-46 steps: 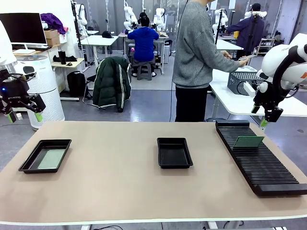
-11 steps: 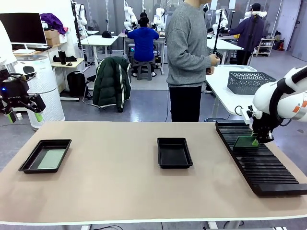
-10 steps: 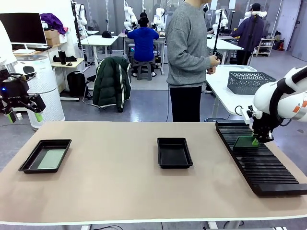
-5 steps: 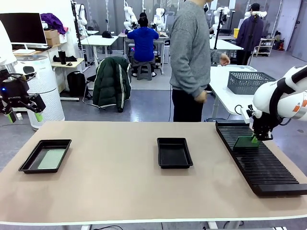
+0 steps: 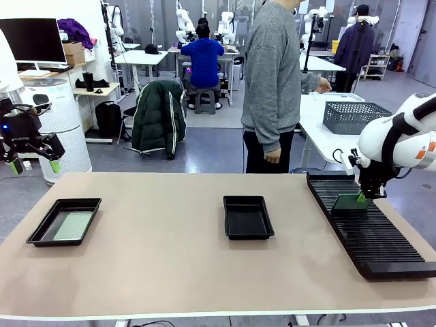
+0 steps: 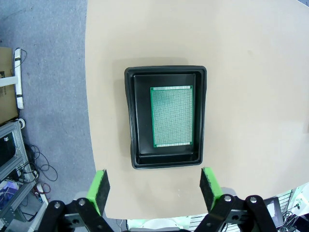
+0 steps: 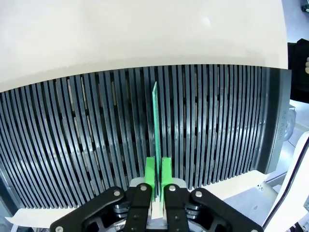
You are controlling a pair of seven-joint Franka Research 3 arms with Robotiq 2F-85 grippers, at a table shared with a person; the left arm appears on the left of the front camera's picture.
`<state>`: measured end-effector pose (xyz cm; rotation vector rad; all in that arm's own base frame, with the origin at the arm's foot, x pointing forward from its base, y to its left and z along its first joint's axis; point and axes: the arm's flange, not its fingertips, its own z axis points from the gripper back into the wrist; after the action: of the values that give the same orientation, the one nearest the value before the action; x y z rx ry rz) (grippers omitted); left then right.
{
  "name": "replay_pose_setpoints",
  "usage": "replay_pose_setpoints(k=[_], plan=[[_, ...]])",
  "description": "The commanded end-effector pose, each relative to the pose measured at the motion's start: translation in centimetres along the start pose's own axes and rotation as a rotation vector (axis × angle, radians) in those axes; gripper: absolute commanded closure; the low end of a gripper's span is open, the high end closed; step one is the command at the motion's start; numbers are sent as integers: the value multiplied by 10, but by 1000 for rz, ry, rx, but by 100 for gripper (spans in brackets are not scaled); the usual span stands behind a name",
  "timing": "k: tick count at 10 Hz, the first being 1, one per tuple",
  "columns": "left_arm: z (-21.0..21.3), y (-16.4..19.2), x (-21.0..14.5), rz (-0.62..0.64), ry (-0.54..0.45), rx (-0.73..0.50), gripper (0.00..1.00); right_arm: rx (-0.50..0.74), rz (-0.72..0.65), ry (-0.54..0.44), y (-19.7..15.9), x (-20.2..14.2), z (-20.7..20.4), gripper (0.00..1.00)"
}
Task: Inspect and transfer BCBs to ESD trays.
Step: Pick up the Blank PCB from the PCB Rack and place it in the right ESD tray.
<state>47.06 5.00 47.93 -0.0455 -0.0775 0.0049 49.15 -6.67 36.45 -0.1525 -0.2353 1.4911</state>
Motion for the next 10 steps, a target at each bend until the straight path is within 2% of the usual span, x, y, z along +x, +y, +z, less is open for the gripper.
replay_pose_setpoints(k=[1,2,3,4,10], plan=[[-2,0,0,0,-7,1,0,8,-16,22,-2,0,-2,91],[-2,0,0,0,-7,1,0,10,-16,24,-3,2,-2,99],[-2,0,0,0,-7,1,0,12,-18,26,-4,3,-2,95],[-2,0,0,0,-7,1,0,14,-18,25,-5,3,-1,100],[-2,0,0,0,-7,1,0,33,-35,22,-9,6,20,100]])
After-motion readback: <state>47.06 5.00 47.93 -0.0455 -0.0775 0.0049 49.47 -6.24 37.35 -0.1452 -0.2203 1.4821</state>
